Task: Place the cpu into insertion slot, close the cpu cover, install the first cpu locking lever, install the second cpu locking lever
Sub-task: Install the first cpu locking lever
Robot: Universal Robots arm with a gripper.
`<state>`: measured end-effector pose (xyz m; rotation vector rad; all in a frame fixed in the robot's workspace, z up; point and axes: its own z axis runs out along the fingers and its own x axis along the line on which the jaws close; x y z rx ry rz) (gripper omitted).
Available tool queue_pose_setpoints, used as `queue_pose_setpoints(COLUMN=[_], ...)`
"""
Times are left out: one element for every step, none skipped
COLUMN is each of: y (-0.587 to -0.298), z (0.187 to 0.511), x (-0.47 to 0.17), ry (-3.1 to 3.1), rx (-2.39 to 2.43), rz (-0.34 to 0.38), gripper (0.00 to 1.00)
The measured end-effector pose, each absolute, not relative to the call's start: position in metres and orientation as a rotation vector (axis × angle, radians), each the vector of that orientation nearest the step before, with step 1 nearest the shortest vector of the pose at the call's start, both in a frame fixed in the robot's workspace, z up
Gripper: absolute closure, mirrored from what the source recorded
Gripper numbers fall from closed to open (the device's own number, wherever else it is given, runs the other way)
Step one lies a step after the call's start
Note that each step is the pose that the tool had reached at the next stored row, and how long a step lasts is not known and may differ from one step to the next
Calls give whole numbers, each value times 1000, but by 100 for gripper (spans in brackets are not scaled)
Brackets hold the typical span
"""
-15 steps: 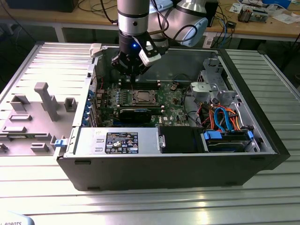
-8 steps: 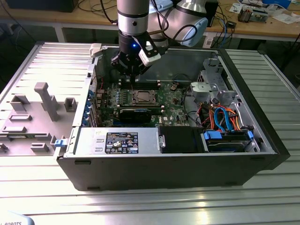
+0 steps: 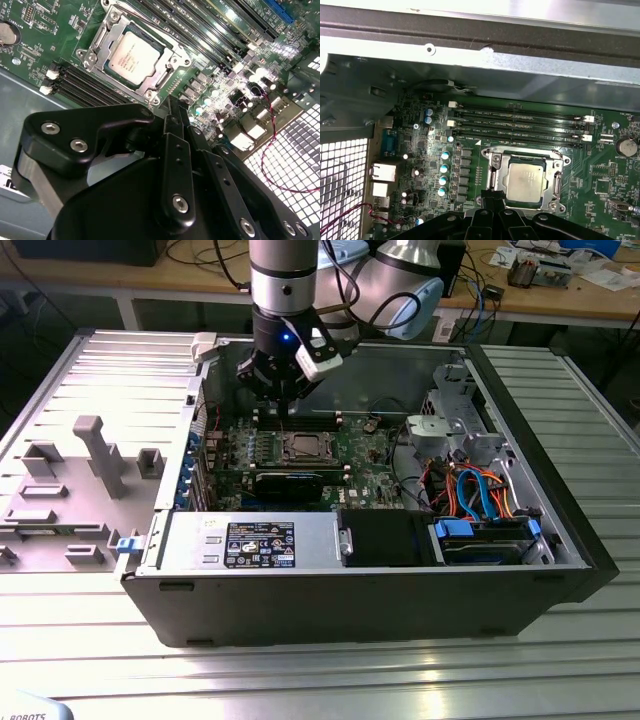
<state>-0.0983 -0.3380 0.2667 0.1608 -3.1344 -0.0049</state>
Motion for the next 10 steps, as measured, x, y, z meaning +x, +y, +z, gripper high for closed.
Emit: queue_pose_setpoints(y=[-338, -338, -338, -338, -338, -338, -338, -338, -338, -338], z=[267, 267, 267, 267, 267, 267, 267, 267, 267, 267], x=[-99, -99, -99, -99, -99, -99, -99, -99, -100, -100], ry=[-3135, -3136, -3136, -3136, -3136, -3136, -3136, -3136, -3136, -3136], rx=[144, 130, 128, 128, 126, 124, 124, 124, 124, 124], rz=[-5, -5, -5, -5, -5, -5, -5, -5, -5, -5], gripper=[89, 89, 89, 89, 89, 89, 89, 89, 89, 89])
